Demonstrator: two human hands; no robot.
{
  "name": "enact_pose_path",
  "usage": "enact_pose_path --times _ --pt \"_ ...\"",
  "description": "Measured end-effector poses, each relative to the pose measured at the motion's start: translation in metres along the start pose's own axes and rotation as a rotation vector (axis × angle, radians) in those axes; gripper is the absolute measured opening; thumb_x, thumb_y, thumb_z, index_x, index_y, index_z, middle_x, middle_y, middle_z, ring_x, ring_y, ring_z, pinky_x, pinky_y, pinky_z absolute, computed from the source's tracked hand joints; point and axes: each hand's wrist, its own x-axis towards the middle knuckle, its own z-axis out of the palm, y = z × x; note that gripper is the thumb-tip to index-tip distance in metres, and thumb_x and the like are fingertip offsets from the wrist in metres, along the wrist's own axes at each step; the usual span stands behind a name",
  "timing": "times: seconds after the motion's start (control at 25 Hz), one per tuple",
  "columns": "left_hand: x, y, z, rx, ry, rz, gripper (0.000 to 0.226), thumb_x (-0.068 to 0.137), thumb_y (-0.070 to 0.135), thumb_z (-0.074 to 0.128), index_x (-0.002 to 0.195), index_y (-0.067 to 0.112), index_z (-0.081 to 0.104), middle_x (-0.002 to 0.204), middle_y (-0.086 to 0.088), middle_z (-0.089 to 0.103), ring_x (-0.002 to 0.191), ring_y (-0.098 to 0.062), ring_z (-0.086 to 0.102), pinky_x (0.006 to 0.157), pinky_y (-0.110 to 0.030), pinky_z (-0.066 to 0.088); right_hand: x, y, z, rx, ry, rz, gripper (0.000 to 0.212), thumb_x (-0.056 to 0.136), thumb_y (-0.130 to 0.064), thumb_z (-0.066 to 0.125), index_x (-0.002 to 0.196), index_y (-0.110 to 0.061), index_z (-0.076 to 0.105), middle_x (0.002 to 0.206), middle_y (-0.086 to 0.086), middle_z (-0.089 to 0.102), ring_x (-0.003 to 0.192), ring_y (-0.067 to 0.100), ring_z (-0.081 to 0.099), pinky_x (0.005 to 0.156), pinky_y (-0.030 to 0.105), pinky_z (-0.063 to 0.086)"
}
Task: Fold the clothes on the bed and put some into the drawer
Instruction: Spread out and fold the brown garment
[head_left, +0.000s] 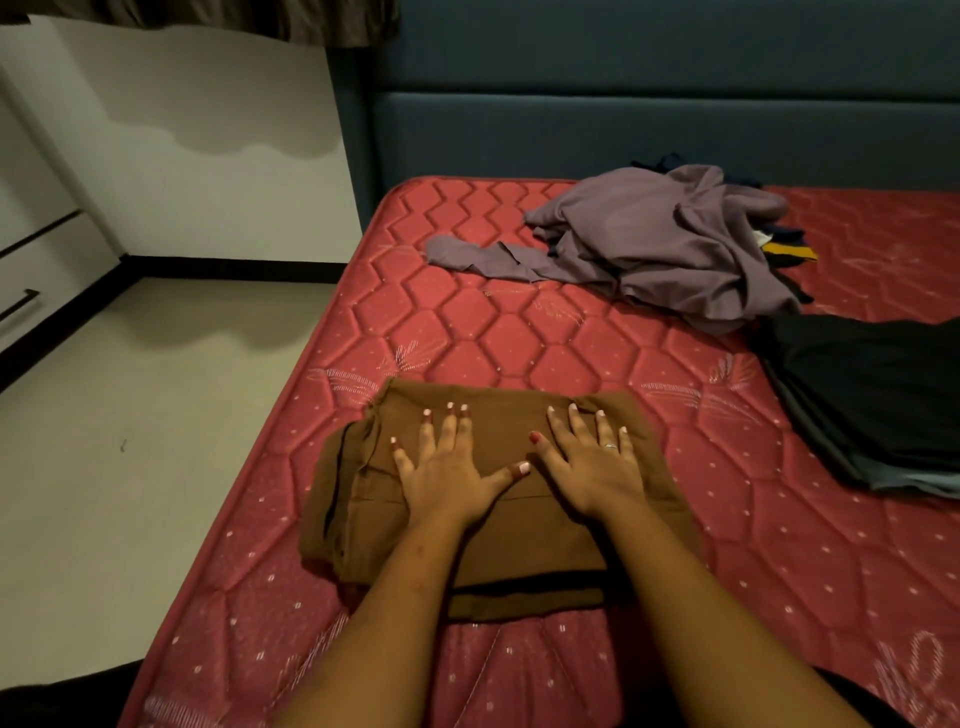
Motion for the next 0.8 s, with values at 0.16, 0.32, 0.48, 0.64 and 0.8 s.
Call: enact_pose_path --times 0.16,0.32,0.48,0.64,0.8 --pt "0.002 -0.01 -0.007 -0.061 -0.028 -0.095 0.1 0.079 0.084 0.023 0.155 0.021 0.003 0.162 0.003 -0.002 0.149 -0.021 -0.006 0.117 -0.05 0.001 0.005 0.017 -0.014 0.01 -0.038 0.218 0.08 0.088 -0.076 0.01 0.154 -0.031 0.003 0.161 -0.012 -0.001 0.149 0.022 -0.003 0.116 0.055 0.001" --pt "-0.001 -0.006 -0.013 -0.053 -0.035 -0.146 0.08 0.095 0.062 0.028 0.154 0.014 0.007 0.162 -0.004 0.004 0.148 -0.024 0.0 0.118 -0.046 0.004 0.005 0.039 -0.028 0.012 -0.02 0.419 0.085 0.088 -0.075 0.012 0.154 -0.022 0.001 0.162 0.001 0.0 0.149 0.025 0.0 0.117 0.057 0.006" --pt "0.007 0.024 -0.01 -0.018 0.031 0.164 0.059 0.1 0.033 0.034 0.154 0.018 0.014 0.161 0.001 0.011 0.148 -0.02 0.002 0.118 -0.045 0.002 0.006 -0.005 -0.012 -0.091 0.114 -0.09 0.061 0.1 -0.055 0.015 0.154 -0.029 0.004 0.162 -0.008 0.001 0.149 0.016 -0.002 0.116 0.051 -0.004" --pt "0.028 0.031 0.005 0.052 0.006 0.227 0.058 0.099 0.048 0.027 0.153 0.031 0.013 0.162 0.003 0.009 0.148 -0.021 0.0 0.117 -0.049 -0.001 0.019 -0.008 -0.004 -0.127 0.032 -0.162 0.058 0.099 -0.054 0.013 0.153 -0.034 0.005 0.161 -0.013 0.003 0.148 0.012 -0.001 0.118 0.05 -0.004" --pt "0.04 0.017 0.003 0.099 -0.021 0.037 0.086 0.08 0.084 0.023 0.152 0.038 0.013 0.162 0.002 0.006 0.148 -0.025 -0.005 0.114 -0.054 -0.006 0.033 0.024 -0.011 -0.118 -0.038 0.079 0.075 0.092 -0.069 0.01 0.154 -0.029 0.003 0.161 -0.011 0.001 0.149 0.013 -0.004 0.117 0.05 -0.004"
